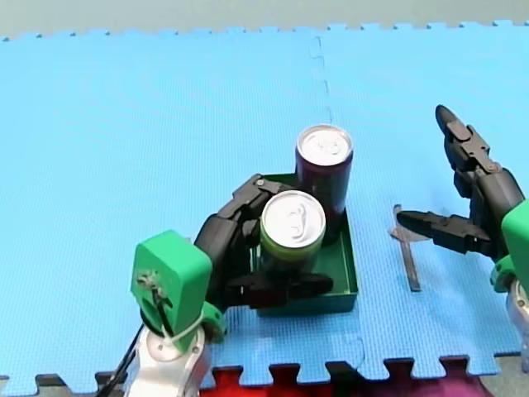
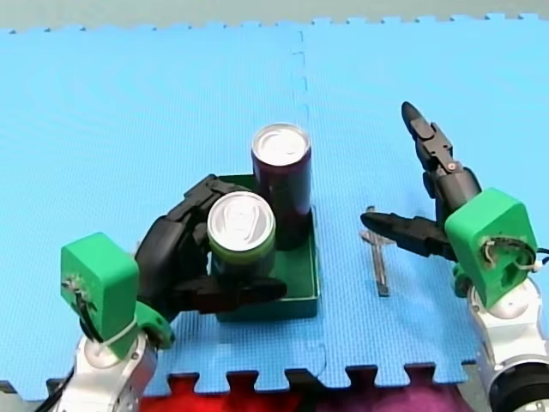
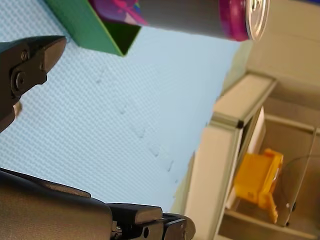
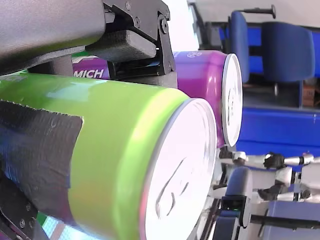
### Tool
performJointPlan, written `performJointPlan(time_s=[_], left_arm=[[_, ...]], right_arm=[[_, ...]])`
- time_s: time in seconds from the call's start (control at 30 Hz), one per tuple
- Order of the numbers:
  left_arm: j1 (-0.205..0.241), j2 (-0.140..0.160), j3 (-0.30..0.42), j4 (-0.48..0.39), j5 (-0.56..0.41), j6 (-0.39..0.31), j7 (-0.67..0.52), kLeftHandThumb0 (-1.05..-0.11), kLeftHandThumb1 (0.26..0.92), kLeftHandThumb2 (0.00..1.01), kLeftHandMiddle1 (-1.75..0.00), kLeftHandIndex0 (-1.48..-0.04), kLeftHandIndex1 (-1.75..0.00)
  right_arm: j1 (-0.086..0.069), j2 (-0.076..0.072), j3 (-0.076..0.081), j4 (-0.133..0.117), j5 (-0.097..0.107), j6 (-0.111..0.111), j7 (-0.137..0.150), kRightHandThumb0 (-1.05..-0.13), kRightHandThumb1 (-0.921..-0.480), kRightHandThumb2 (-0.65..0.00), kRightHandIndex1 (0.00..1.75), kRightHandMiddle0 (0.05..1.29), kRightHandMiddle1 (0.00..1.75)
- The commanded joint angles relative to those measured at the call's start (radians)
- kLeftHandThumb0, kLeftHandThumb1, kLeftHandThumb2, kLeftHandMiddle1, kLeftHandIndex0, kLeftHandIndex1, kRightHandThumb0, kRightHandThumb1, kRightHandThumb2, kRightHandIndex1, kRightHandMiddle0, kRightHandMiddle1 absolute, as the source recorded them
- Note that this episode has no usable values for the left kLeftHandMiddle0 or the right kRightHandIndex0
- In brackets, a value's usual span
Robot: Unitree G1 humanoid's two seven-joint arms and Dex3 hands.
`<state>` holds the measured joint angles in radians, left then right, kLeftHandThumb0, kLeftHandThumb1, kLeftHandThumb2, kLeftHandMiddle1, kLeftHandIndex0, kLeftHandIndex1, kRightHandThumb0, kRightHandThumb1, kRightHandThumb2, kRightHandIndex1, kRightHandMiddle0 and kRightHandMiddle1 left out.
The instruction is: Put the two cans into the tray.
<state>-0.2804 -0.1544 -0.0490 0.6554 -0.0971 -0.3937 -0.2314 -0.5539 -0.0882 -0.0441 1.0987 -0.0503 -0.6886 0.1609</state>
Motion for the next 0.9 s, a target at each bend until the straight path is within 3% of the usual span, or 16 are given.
performJointPlan(time_s=[0.0, 0.43, 0.77, 0.83, 0.87], left_arm=[[-0.002, 0.021, 0.008, 0.087, 0.024, -0.004, 0.013, -0.444, 0.840, 0.00, -1.75, -0.53, -1.75], [-0.020, 0.023, 0.012, 0.136, 0.027, -0.062, 0.012, -0.438, 0.839, 0.00, -1.75, -0.52, -1.75], [-0.011, 0.031, 0.014, 0.104, 0.018, -0.045, -0.003, -0.431, 0.837, 0.00, -1.75, -0.50, -1.75], [-0.005, 0.047, 0.015, 0.072, -0.004, 0.004, -0.047, -0.474, 0.762, 0.01, -1.75, -0.38, -1.75], [-0.003, 0.059, 0.015, 0.060, -0.019, 0.035, -0.079, -0.548, 0.727, 0.00, -1.54, -0.40, -1.54]], right_arm=[[0.000, -0.005, -0.004, 0.001, 0.006, -0.015, 0.000, -0.530, -0.772, -0.001, 0.00, 0.14, 0.00], [-0.001, -0.005, -0.010, 0.009, 0.014, -0.034, 0.012, -0.560, -0.779, -0.002, 0.00, 0.14, 0.00], [-0.005, -0.005, -0.014, 0.012, 0.014, -0.033, 0.014, -0.551, -0.777, 0.000, 0.00, 0.14, 0.00], [-0.006, -0.006, -0.014, 0.013, 0.013, -0.033, 0.014, -0.549, -0.776, 0.000, 0.00, 0.15, 0.00], [-0.006, -0.006, -0.014, 0.013, 0.013, -0.033, 0.014, -0.547, -0.775, 0.000, 0.00, 0.15, 0.00]])
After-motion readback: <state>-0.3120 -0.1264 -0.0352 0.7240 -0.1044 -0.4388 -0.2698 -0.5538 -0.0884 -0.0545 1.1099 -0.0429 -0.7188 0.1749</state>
